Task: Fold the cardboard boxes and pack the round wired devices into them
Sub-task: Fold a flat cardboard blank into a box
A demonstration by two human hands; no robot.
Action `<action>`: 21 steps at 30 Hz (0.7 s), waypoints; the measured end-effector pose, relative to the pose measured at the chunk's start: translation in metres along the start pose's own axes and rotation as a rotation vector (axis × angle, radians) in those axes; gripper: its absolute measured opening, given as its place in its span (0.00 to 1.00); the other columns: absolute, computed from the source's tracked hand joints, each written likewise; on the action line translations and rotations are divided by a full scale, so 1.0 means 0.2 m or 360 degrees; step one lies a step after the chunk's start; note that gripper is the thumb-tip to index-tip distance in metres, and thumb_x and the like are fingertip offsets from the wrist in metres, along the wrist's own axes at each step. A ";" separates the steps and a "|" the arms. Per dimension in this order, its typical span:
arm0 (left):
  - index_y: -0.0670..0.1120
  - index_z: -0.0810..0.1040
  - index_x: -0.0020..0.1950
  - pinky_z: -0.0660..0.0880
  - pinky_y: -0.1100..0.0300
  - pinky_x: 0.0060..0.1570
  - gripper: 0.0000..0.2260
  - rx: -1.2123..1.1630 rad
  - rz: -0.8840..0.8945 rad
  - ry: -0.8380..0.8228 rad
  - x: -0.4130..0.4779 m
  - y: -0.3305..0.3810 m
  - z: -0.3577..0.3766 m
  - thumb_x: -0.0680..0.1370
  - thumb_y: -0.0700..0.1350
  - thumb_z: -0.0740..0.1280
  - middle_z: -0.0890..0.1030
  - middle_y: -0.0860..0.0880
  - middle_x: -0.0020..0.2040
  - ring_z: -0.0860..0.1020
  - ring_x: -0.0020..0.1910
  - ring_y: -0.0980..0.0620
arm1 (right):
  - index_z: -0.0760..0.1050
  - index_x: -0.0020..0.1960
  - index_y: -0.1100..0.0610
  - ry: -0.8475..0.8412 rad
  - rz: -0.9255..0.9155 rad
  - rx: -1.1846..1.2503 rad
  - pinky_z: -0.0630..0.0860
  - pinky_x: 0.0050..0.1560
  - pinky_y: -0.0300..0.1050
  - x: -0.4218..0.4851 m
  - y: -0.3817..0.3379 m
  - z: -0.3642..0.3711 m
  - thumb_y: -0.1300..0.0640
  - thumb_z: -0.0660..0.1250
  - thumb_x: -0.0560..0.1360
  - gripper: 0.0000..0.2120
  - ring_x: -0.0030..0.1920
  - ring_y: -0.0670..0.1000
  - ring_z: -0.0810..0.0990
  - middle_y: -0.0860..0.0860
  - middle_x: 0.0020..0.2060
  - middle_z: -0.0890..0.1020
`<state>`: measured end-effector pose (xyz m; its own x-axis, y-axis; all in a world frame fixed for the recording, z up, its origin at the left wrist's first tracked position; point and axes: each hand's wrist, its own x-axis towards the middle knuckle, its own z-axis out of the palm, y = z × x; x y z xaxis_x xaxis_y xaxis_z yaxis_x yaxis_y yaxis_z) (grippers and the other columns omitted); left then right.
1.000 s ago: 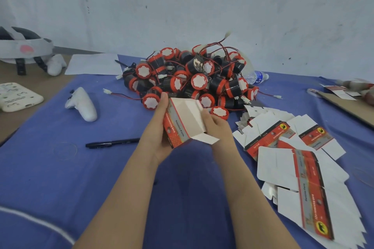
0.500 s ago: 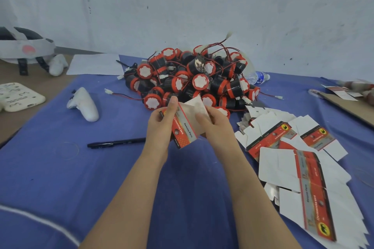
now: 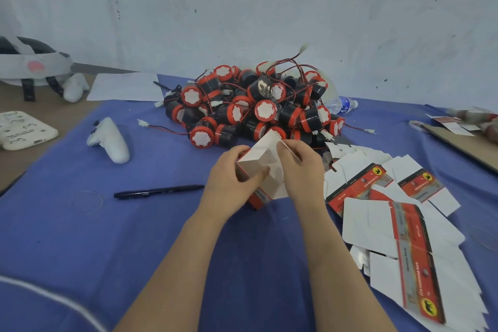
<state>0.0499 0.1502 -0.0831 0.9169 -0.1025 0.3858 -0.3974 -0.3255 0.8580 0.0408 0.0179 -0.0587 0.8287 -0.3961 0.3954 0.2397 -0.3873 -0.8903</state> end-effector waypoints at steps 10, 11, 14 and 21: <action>0.49 0.78 0.41 0.72 0.70 0.29 0.18 -0.0666 -0.0223 0.0409 0.02 0.06 -0.02 0.81 0.57 0.56 0.82 0.54 0.35 0.80 0.34 0.61 | 0.77 0.50 0.54 -0.0518 0.0944 0.0596 0.76 0.30 0.38 0.00 0.01 -0.02 0.61 0.65 0.78 0.04 0.34 0.48 0.81 0.51 0.41 0.81; 0.49 0.77 0.42 0.72 0.70 0.28 0.18 -0.0685 -0.0231 0.0449 0.02 0.06 -0.02 0.82 0.56 0.56 0.82 0.53 0.37 0.80 0.35 0.59 | 0.77 0.51 0.57 -0.0594 0.0931 0.0536 0.76 0.27 0.36 -0.01 0.01 0.00 0.61 0.65 0.78 0.04 0.31 0.46 0.80 0.51 0.39 0.81; 0.49 0.75 0.42 0.71 0.70 0.27 0.17 -0.0689 -0.0302 0.0618 0.02 0.07 -0.03 0.83 0.55 0.55 0.79 0.51 0.38 0.78 0.36 0.57 | 0.77 0.46 0.58 -0.0567 0.0912 0.0644 0.78 0.32 0.39 -0.03 0.01 0.04 0.55 0.65 0.79 0.07 0.31 0.46 0.81 0.52 0.36 0.83; 0.48 0.72 0.56 0.71 0.60 0.46 0.16 -0.0441 -0.0228 0.0813 0.02 0.06 -0.02 0.84 0.54 0.49 0.77 0.51 0.49 0.76 0.50 0.53 | 0.80 0.45 0.54 -0.0457 0.0926 0.0855 0.82 0.41 0.48 -0.04 -0.03 0.09 0.29 0.62 0.67 0.28 0.43 0.52 0.84 0.49 0.37 0.86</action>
<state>0.0481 0.1489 -0.0706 0.8551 0.4116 0.3152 -0.3293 -0.0385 0.9435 0.0426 0.0382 -0.0603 0.9736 -0.1547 -0.1678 -0.1175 0.2908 -0.9495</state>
